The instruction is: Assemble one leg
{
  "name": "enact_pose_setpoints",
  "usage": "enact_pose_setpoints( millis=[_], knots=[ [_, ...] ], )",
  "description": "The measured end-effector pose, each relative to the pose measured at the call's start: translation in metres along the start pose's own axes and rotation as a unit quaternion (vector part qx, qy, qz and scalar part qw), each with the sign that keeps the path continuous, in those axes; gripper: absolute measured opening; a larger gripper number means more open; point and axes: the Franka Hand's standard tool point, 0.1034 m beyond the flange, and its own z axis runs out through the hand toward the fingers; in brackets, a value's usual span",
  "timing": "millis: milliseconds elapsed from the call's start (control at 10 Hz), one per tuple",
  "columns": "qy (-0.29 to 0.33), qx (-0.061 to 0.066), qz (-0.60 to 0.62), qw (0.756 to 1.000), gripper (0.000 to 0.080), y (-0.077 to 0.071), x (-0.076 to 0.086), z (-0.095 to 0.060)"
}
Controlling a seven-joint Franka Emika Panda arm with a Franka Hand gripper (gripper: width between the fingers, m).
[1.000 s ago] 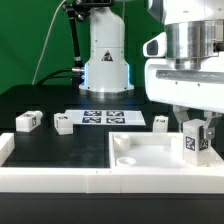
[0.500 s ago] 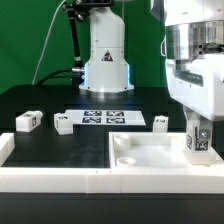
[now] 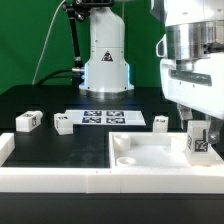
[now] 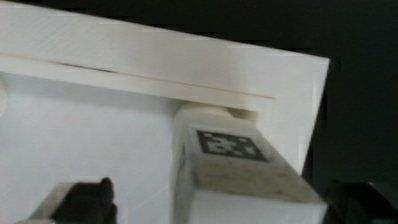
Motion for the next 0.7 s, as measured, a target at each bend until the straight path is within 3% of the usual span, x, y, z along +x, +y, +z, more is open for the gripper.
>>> enact_pose_setpoints(
  millis=[100, 300, 700],
  knots=[
    [-0.001, 0.001, -0.054, 0.999, 0.0637, -0.0018, -0.0017, -0.0008],
    [0.000, 0.001, -0.181, 0.983, 0.0646, -0.0016, -0.0015, -0.0005],
    [0.003, -0.002, -0.386, 0.923, 0.0648, -0.0011, 0.0014, -0.0006]
  ],
)
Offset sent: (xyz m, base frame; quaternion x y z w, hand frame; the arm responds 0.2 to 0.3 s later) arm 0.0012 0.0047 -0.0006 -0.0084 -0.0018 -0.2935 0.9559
